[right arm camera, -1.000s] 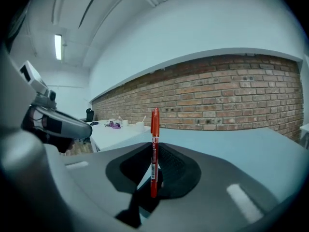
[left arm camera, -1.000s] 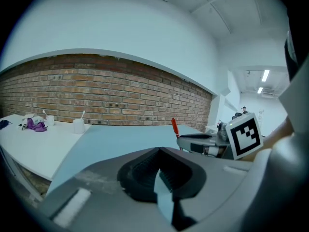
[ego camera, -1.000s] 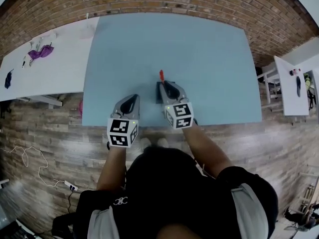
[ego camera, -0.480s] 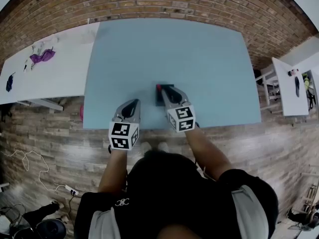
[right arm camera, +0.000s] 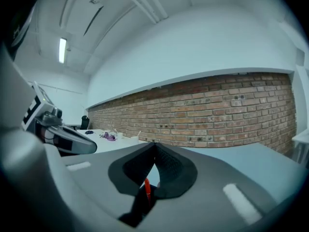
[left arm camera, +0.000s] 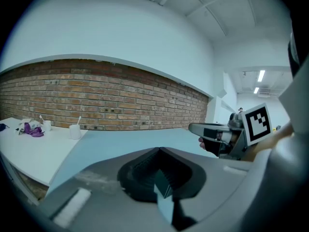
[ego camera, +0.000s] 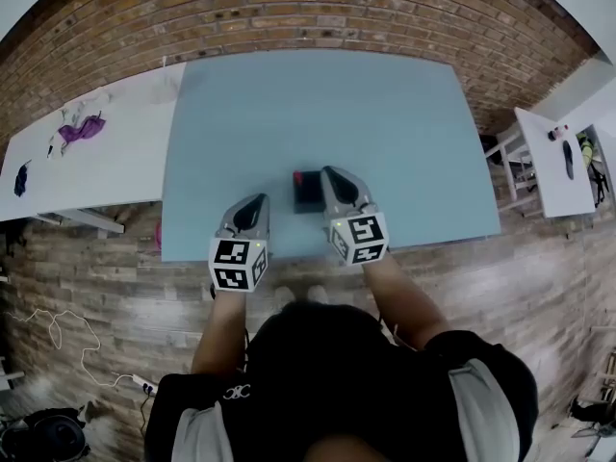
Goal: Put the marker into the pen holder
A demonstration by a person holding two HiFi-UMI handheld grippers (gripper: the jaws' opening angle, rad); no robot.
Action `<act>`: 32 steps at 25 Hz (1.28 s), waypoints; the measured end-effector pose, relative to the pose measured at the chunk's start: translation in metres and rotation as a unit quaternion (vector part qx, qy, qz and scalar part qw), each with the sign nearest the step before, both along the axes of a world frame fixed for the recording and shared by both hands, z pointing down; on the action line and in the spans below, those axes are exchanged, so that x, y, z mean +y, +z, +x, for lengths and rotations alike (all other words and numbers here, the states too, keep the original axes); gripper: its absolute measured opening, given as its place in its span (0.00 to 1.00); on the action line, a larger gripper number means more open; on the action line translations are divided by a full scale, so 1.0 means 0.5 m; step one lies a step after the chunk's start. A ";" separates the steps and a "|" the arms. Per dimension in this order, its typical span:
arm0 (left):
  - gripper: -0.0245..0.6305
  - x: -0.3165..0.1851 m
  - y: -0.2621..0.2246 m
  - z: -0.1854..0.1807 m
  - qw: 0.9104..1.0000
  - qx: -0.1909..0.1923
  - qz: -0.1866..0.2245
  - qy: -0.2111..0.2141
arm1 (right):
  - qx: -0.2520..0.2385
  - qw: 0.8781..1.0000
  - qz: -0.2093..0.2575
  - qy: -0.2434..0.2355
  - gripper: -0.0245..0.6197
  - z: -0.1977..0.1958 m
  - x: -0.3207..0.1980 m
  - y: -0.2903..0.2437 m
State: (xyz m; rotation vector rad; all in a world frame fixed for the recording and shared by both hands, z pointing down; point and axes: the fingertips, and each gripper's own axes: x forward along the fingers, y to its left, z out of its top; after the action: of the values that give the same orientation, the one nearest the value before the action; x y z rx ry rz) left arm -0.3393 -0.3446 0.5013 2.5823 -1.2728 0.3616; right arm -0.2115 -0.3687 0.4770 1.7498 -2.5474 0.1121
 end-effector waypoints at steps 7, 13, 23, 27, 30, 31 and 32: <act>0.05 -0.011 -0.024 0.032 1.000 -0.001 0.014 0.016 | 0.033 0.999 0.027 0.002 0.05 0.014 0.018 -0.023; 0.05 -0.013 -0.036 0.057 1.000 0.002 0.016 0.026 | 0.043 0.999 0.032 -0.009 0.05 0.022 0.036 -0.027; 0.05 0.001 -0.040 0.069 1.000 0.008 0.011 0.025 | 0.030 0.999 0.030 0.014 0.05 0.063 0.055 -0.023; 0.05 0.004 -0.037 0.067 1.000 0.007 0.009 0.024 | 0.028 0.999 0.028 0.016 0.05 0.068 0.056 -0.022; 0.05 0.004 -0.033 0.063 1.000 0.004 0.008 0.022 | 0.030 0.999 0.024 0.013 0.05 0.063 0.057 -0.014; 0.05 0.004 -0.031 0.061 1.000 0.004 0.008 0.022 | 0.031 0.999 0.023 0.012 0.05 0.060 0.058 -0.011; 0.05 0.004 -0.029 0.058 1.000 0.003 0.008 0.022 | 0.032 0.999 0.021 0.010 0.05 0.057 0.059 -0.008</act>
State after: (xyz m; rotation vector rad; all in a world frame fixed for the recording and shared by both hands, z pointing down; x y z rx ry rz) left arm -0.3102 -0.3428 0.4866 2.6260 -1.2227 0.3530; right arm -0.1829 -0.3392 0.4731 1.7642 -2.5049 0.0032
